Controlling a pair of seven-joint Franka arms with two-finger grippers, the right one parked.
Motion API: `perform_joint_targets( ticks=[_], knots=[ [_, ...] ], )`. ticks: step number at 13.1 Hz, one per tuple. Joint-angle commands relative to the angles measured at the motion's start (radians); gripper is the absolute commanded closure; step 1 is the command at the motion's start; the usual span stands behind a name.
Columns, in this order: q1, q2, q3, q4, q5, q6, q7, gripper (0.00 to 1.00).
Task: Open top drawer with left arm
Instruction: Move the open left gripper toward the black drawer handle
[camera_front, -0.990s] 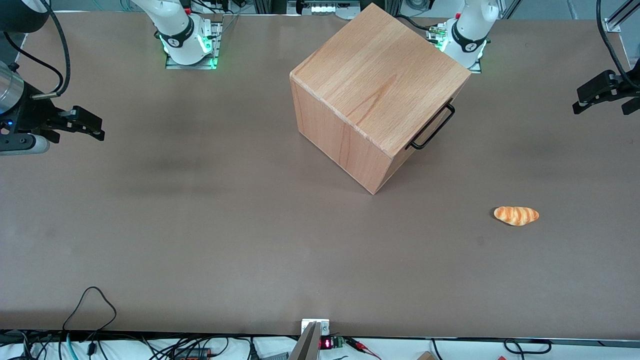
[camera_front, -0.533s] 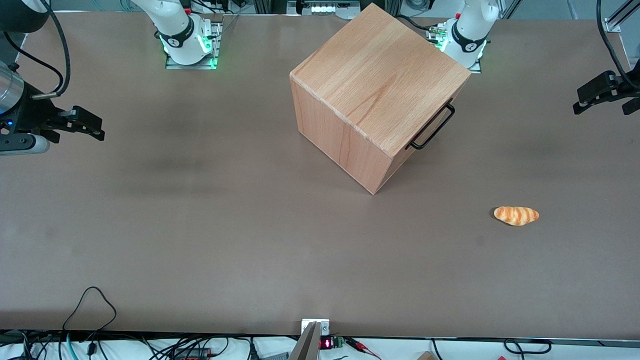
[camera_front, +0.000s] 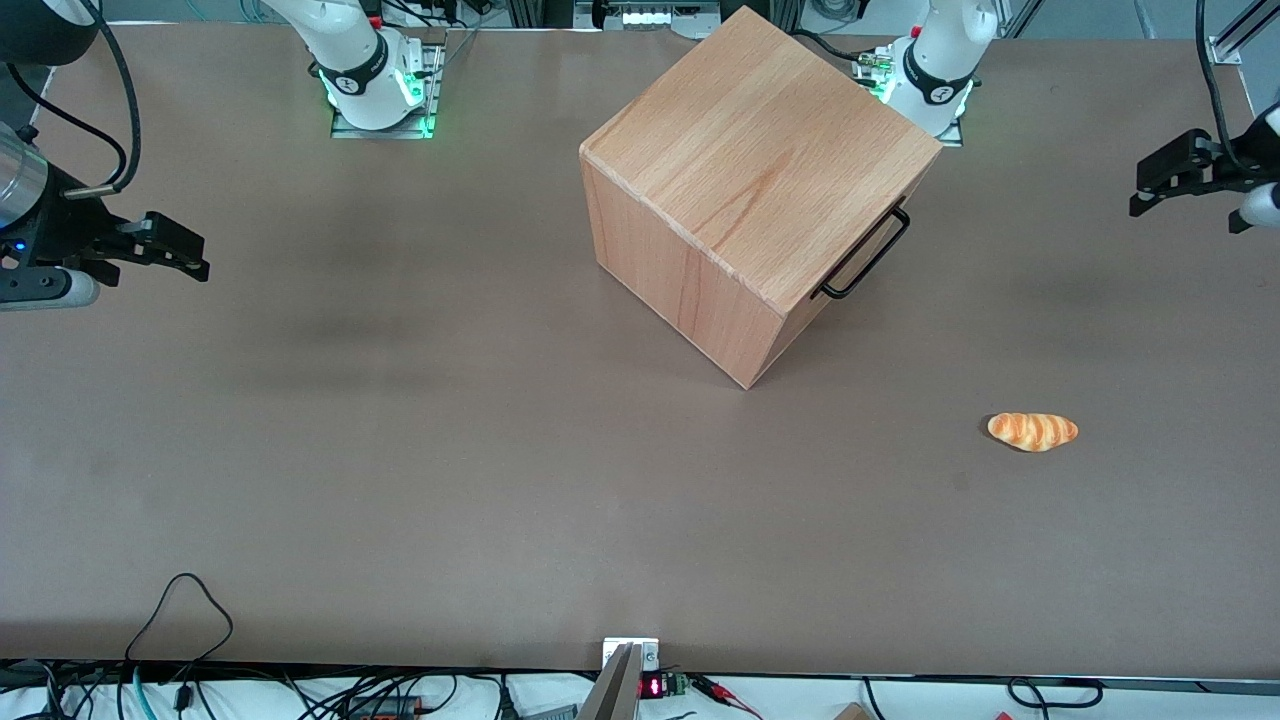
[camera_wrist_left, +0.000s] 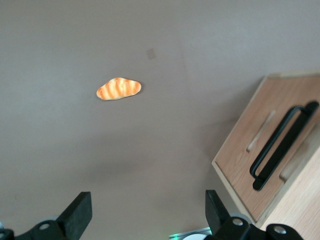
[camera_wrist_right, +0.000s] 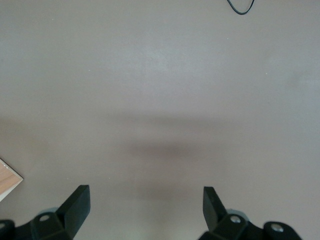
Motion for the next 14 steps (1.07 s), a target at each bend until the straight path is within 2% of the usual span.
perform_joint_targets(
  ticks=[1, 4, 6, 11, 14],
  knots=[
    [-0.008, 0.014, -0.053, -0.007, 0.013, -0.001, 0.081, 0.0],
    [-0.008, 0.05, -0.132, -0.022, 0.007, 0.0, 0.081, 0.0],
    [-0.008, 0.079, -0.16, -0.028, -0.022, 0.007, 0.096, 0.0],
    [-0.003, 0.109, -0.168, -0.117, -0.125, 0.102, 0.237, 0.0],
    [-0.009, 0.201, -0.173, -0.12, -0.171, 0.137, 0.245, 0.0]
  ],
)
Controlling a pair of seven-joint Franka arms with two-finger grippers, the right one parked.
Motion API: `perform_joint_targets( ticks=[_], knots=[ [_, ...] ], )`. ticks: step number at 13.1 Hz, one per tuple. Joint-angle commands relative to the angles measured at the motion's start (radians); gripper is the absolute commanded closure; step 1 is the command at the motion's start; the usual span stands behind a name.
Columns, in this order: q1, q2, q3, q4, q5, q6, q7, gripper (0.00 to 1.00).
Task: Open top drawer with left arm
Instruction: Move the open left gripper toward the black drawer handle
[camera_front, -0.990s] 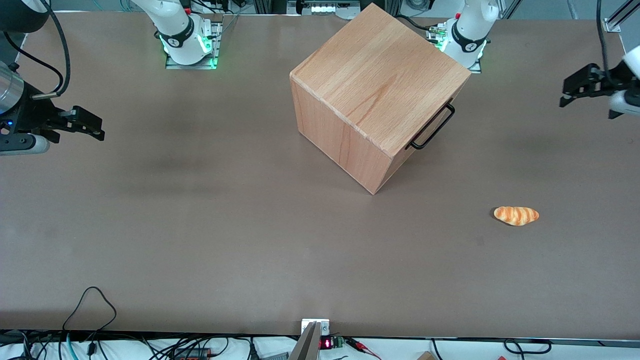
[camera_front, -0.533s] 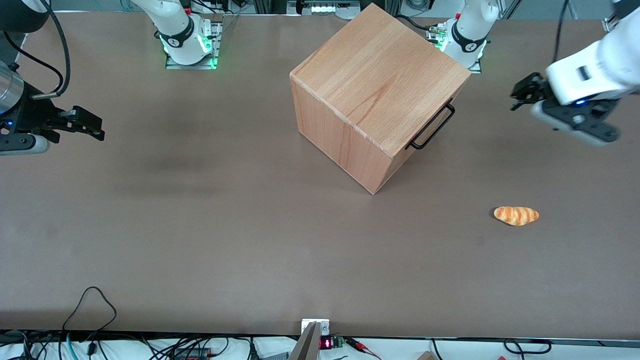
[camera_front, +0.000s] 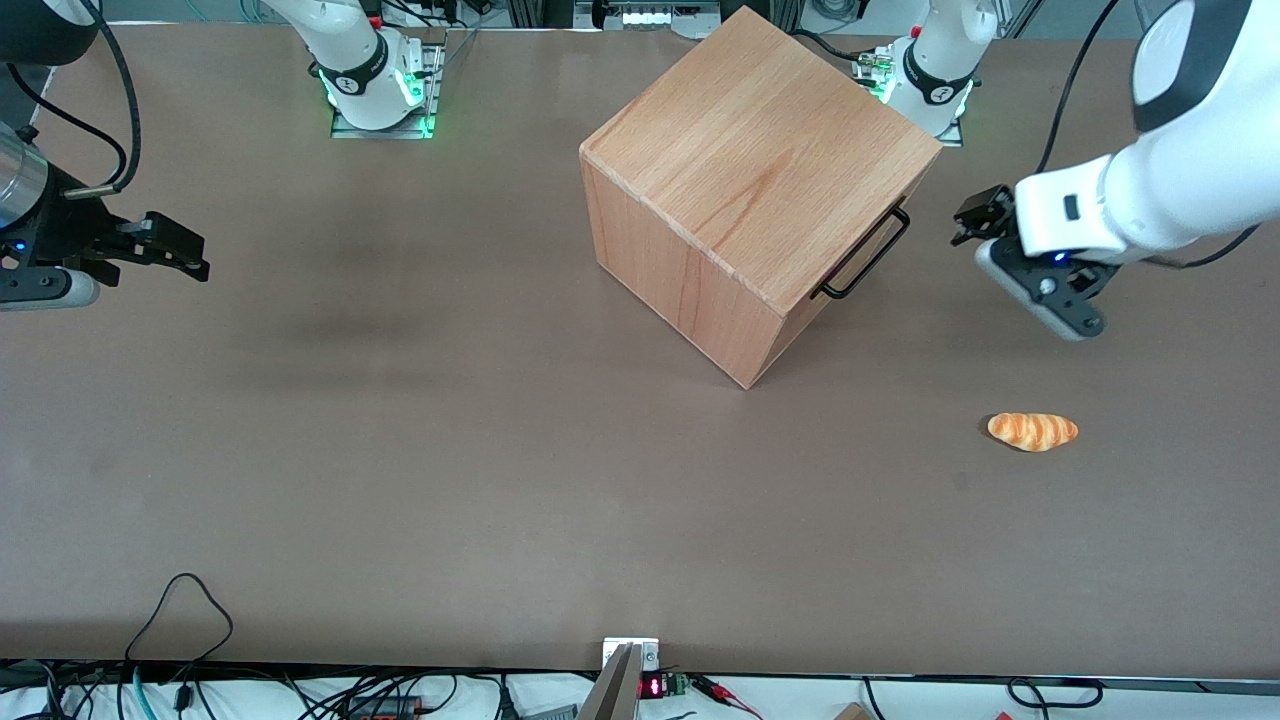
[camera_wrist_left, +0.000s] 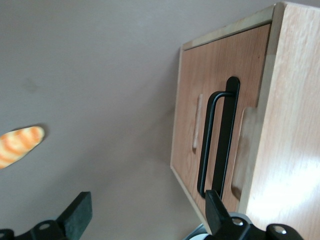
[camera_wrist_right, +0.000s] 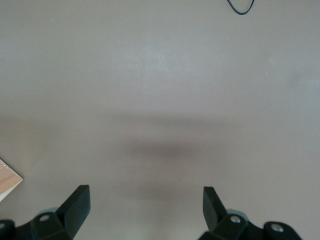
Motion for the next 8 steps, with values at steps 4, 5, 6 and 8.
perform_joint_targets(
  ticks=[4, 5, 6, 8],
  knots=[
    [0.008, 0.11, -0.026, -0.013, -0.082, 0.033, 0.03, 0.0],
    [0.009, 0.112, -0.026, -0.025, -0.097, 0.033, 0.03, 0.0],
    [0.008, 0.11, -0.026, -0.034, -0.105, 0.033, 0.027, 0.0],
    [0.006, 0.109, -0.028, -0.06, -0.109, 0.042, 0.027, 0.0]
  ],
)
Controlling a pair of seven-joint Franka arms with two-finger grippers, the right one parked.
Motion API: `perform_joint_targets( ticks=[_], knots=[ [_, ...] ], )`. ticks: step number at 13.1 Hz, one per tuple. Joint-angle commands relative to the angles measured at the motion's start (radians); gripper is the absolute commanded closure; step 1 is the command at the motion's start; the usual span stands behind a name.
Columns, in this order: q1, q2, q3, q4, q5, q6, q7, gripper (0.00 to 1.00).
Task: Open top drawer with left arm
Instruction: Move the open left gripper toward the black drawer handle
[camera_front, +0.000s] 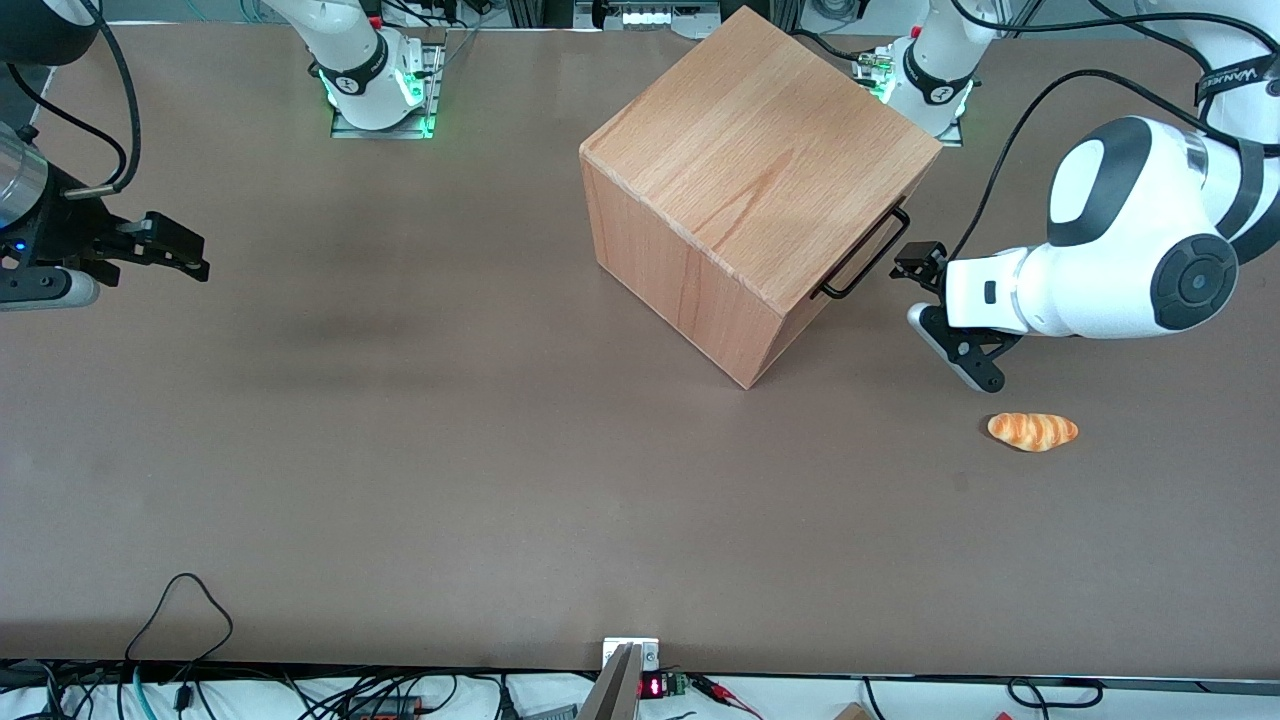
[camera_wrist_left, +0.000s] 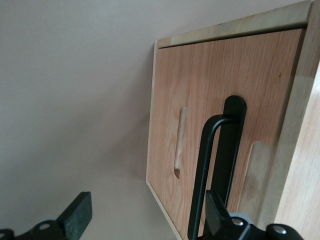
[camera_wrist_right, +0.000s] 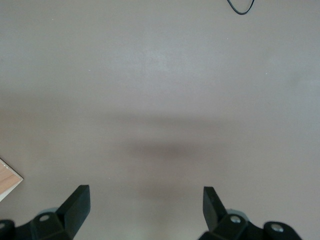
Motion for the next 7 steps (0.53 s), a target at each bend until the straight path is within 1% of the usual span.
perform_joint_targets(
  ticks=[1, 4, 7],
  knots=[
    [0.005, -0.022, -0.007, -0.055, -0.03, 0.027, 0.022, 0.0],
    [0.008, -0.039, -0.03, -0.109, -0.035, 0.05, 0.023, 0.0],
    [0.008, -0.039, -0.049, -0.125, -0.035, 0.05, 0.042, 0.0]
  ],
)
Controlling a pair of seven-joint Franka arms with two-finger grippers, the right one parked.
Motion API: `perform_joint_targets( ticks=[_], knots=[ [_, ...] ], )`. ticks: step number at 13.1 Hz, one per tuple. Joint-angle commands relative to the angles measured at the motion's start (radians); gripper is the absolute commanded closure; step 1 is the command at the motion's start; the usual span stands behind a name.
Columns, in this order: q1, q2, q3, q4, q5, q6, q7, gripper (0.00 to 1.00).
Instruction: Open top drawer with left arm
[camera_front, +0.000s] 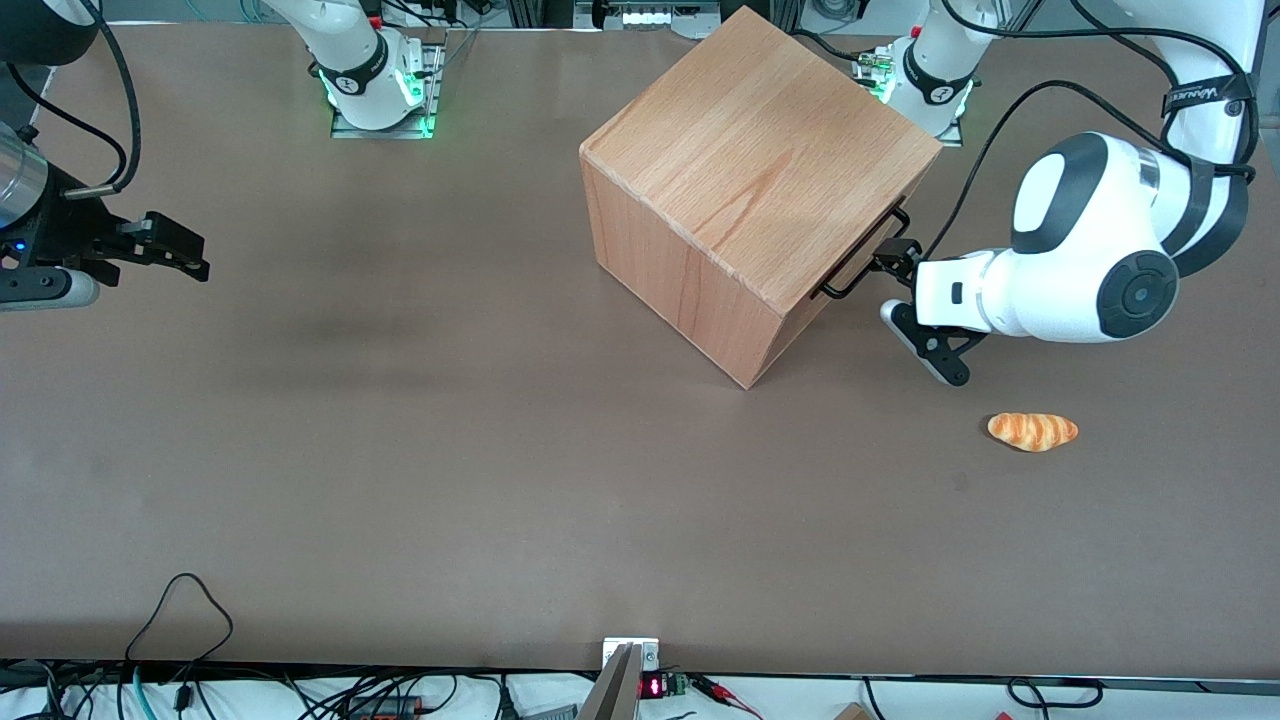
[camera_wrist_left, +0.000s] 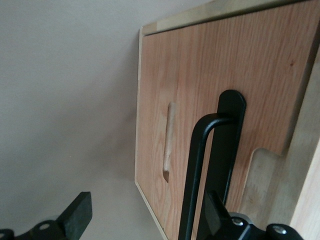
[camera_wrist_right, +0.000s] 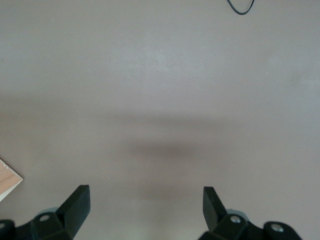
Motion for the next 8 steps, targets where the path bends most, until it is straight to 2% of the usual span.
perform_joint_targets(
  ticks=[1, 3, 8],
  knots=[
    [0.01, -0.036, -0.015, -0.052, -0.027, 0.022, 0.092, 0.0],
    [0.015, -0.036, -0.015, -0.066, -0.026, 0.022, 0.145, 0.0],
    [0.012, -0.027, -0.016, -0.069, -0.026, 0.031, 0.148, 0.0]
  ],
)
